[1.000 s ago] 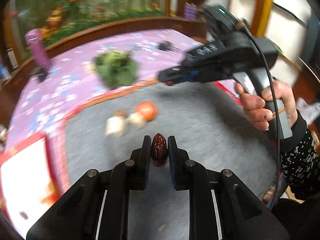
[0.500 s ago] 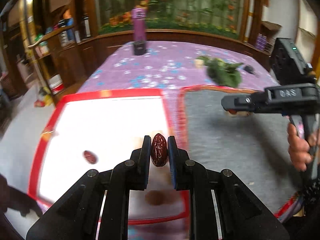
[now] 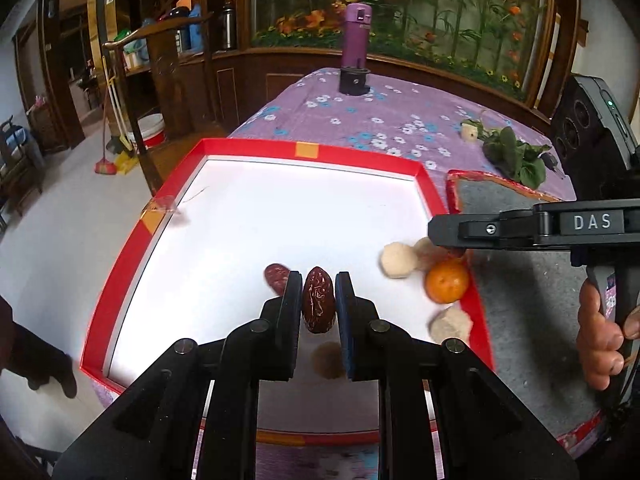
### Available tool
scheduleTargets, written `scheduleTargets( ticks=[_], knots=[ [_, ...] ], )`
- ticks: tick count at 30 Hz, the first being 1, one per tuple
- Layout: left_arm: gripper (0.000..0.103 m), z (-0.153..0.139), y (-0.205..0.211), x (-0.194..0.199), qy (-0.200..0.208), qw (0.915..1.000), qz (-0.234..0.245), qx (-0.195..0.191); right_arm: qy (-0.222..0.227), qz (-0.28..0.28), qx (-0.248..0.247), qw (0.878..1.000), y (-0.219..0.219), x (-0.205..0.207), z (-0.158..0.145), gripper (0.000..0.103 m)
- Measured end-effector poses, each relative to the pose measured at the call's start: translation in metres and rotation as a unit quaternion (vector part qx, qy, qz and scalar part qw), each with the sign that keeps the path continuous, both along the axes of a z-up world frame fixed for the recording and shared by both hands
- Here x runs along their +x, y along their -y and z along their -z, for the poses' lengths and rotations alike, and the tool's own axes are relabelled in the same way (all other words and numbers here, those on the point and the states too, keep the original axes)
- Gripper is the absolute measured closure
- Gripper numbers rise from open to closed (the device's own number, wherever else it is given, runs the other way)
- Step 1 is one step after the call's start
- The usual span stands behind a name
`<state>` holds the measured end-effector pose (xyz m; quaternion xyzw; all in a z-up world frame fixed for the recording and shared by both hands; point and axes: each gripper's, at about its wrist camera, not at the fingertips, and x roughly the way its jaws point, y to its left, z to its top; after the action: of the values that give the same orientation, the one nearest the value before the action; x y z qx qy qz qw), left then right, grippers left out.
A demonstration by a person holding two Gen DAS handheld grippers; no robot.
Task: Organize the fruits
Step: 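Carry the red date over the white tray and open the right gripper, then grasp a white yam chunk with the left gripper while the right grasps an orange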
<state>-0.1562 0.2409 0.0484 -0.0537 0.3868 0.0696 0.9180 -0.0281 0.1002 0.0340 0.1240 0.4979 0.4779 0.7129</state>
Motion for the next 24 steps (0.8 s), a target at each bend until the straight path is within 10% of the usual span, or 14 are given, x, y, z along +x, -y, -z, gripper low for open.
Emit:
scheduleTargets(
  ticks=[9,15,24],
  knots=[
    [0.086,0.007,-0.017,0.001,-0.008,0.9994,-0.032,0.01,0.001,0.004,-0.024,1.0,-0.028,0.003,0.009,0.077],
    [0.05,0.002,-0.017,-0.002,-0.005,0.9986,-0.048,0.023,0.018,0.011,0.018,1.0,-0.023,0.002,-0.009,0.061],
    [0.05,-0.018,0.042,0.005,0.016,0.9986,0.038,0.034,0.062,0.08,0.04,0.994,0.061,0.016,-0.035,0.061]
  ],
)
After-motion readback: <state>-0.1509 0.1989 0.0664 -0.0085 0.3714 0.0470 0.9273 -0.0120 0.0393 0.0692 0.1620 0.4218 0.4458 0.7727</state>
